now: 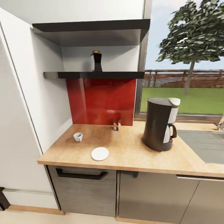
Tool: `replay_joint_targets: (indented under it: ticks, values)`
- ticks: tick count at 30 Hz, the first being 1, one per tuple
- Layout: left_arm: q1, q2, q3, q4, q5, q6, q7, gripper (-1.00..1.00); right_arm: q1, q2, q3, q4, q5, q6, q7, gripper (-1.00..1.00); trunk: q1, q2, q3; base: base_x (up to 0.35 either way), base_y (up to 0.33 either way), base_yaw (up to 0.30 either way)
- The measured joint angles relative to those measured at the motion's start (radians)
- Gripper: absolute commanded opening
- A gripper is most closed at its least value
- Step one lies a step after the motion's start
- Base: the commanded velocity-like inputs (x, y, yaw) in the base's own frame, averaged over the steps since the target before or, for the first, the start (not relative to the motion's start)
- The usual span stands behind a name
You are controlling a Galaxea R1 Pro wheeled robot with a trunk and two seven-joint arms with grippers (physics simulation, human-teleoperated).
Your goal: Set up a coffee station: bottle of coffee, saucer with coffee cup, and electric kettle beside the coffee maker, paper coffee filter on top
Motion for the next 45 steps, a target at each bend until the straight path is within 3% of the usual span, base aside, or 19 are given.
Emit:
replay_joint_targets:
  ticks: [8,23,32,37,43,45]
  values:
    - [0.000,0.000,0.000,0.000,0.000,0.000,0.002,1.00,0.000,0.000,0.001,0.000,-0.001,0.001,-0.001,1.00,0.000,0.000,0.000,-0.002,0.014,-0.001]
    - [0.000,0.000,-0.007,0.020,0.000,0.000,0.002,1.00,0.000,0.000,0.001,0.000,-0.002,0.001,-0.001,1.00,-0.057,0.105,0.047,0.000,0.000,0.000]
    - [0.000,0.002,-0.006,0.012,0.001,-0.001,-0.003,1.00,0.000,0.000,0.001,-0.001,-0.001,0.001,0.000,1.00,-0.058,0.105,0.047,0.000,0.000,0.000]
    - [0.001,0.003,-0.013,-0.093,0.002,0.027,-0.071,1.00,0.000,-0.001,0.000,0.000,0.001,-0.002,0.003,1.00,-0.058,0.105,0.047,0.000,0.000,0.000]
    - [0.001,0.003,-0.043,-0.233,0.002,0.197,-0.211,1.00,0.000,-0.001,0.000,0.000,0.001,-0.002,0.002,1.00,-0.058,0.105,0.047,0.000,0.000,0.000]
    - [0.001,0.002,-0.057,-0.310,0.002,0.277,-0.297,1.00,0.000,-0.001,0.000,-0.001,0.001,-0.002,0.000,1.00,-0.058,0.105,0.047,0.000,0.000,0.000]
